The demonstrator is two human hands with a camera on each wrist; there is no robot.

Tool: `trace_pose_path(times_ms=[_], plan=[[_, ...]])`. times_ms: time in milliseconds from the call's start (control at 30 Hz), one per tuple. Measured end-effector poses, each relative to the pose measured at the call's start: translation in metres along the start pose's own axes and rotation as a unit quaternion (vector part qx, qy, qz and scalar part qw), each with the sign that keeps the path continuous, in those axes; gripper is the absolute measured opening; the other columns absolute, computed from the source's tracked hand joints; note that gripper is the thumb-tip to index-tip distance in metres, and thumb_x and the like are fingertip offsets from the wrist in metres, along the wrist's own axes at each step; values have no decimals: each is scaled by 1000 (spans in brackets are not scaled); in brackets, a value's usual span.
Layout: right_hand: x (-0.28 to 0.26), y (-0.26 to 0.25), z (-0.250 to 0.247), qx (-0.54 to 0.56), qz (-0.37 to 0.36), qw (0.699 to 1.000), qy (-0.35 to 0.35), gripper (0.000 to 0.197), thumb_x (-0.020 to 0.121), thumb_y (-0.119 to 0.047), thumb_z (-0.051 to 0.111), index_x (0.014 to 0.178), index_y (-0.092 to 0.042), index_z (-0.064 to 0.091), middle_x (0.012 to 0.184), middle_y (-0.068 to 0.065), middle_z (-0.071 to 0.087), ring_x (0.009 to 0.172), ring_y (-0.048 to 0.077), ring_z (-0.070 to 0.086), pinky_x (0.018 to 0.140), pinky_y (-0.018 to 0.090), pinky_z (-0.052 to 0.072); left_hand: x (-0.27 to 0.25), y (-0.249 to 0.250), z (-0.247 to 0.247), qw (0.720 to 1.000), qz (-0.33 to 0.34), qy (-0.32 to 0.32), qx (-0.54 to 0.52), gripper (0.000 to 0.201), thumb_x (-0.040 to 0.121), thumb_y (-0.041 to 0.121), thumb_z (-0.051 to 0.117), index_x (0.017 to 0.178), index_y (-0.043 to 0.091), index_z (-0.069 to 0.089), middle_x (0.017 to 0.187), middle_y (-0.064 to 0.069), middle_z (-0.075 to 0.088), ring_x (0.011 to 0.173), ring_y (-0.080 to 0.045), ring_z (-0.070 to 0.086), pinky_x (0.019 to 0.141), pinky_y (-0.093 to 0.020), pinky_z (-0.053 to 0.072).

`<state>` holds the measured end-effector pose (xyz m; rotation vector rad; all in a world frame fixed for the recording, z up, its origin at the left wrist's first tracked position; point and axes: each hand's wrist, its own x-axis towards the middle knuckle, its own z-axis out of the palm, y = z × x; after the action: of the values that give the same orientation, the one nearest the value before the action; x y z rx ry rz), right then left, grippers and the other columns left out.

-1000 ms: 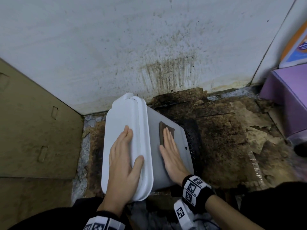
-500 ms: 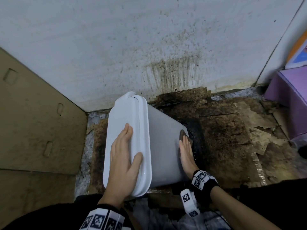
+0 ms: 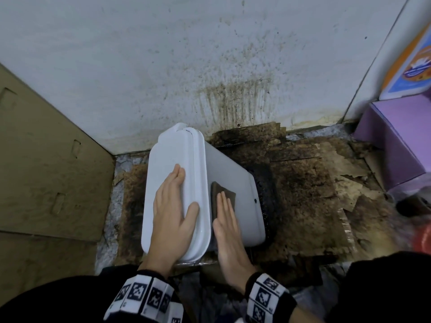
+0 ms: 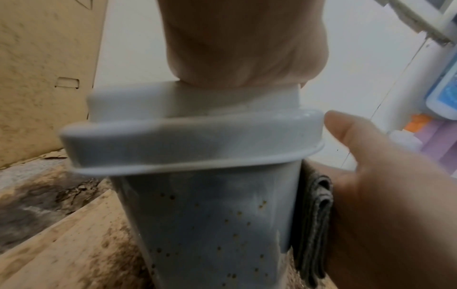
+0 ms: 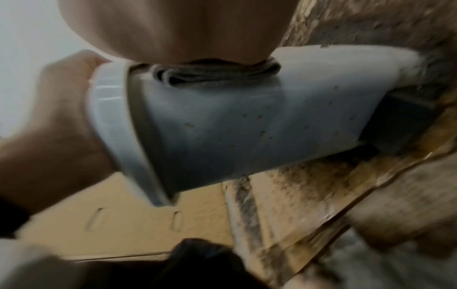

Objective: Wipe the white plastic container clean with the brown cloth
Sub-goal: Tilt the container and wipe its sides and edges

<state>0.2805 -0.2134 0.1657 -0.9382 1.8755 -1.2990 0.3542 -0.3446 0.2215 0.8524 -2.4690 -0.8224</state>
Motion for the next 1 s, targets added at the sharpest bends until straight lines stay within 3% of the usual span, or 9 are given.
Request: trace_pose_path(times_ms=[167,267,400,500,567,700,833,900,1000], plan=[[0,40,-11,-27,-13,1000,-2,57,107,-41,12,157,-32,-14,167,-20,-17,153,-1,-14,125,29,-5,0,0,3,1000,9,-1,4,71,95,42,42,161,19,24,169,5,21,154,-13,19,125,-34,15],[8,86,-16,-24,47,999,5,54,109,-38,12,155,-31,-15,166,-16,-21,152,-3,-18,128,34,-6,0,4,4,1000,7,-2,5,72,95,42,42,161,19,23,169,7,20,154,-12,18,125,-34,14],[14,133,-29,23,170,985,12,52,111,-34,17,150,-30,-17,166,-5,-22,152,6,-20,128,39,-5,0,3,1,1000,2,-4,4,72,95,43,42,161,21,22,169,9,19,154,-9,17,125,-29,12],[20,137,-34,88,258,961,41,61,110,-43,19,159,-22,-10,168,-8,-16,154,6,-15,127,35,-7,-1,5,-1,1000,1,-7,2,72,95,44,41,161,22,22,169,10,18,154,-7,16,124,-25,10],[25,132,-33,104,279,953,57,64,109,-47,21,161,-21,-5,168,-9,-13,154,6,-12,127,36,-7,-1,4,-1,1000,3,-7,4,72,95,43,41,161,22,22,169,10,18,154,-8,16,124,-25,10],[26,123,-28,107,273,953,70,63,110,-43,27,161,-22,-2,169,-10,-7,155,6,-7,128,39,-3,-1,-1,-4,1000,-6,-1,-6,73,94,44,41,161,22,23,168,9,20,153,-8,17,124,-29,12],[23,102,-14,48,238,969,40,63,110,-36,28,160,-20,-7,169,-7,-13,154,5,-11,127,36,-8,-1,-2,-5,1000,-9,3,-9,72,93,43,40,160,21,24,168,8,21,153,-11,19,125,-31,14],[18,79,-6,36,208,977,38,66,107,-44,24,160,-22,-8,167,-10,-15,153,2,-13,125,30,-12,-1,-2,-4,1000,-6,6,-3,72,93,43,40,160,20,24,168,7,21,153,-11,19,124,-29,13],[7,40,3,35,151,987,43,78,88,-61,13,156,-29,-11,163,-19,-18,151,-5,-16,122,22,-16,-1,-3,-4,1000,-10,7,-3,73,93,43,39,160,20,24,168,7,21,153,-10,19,124,-31,13]])
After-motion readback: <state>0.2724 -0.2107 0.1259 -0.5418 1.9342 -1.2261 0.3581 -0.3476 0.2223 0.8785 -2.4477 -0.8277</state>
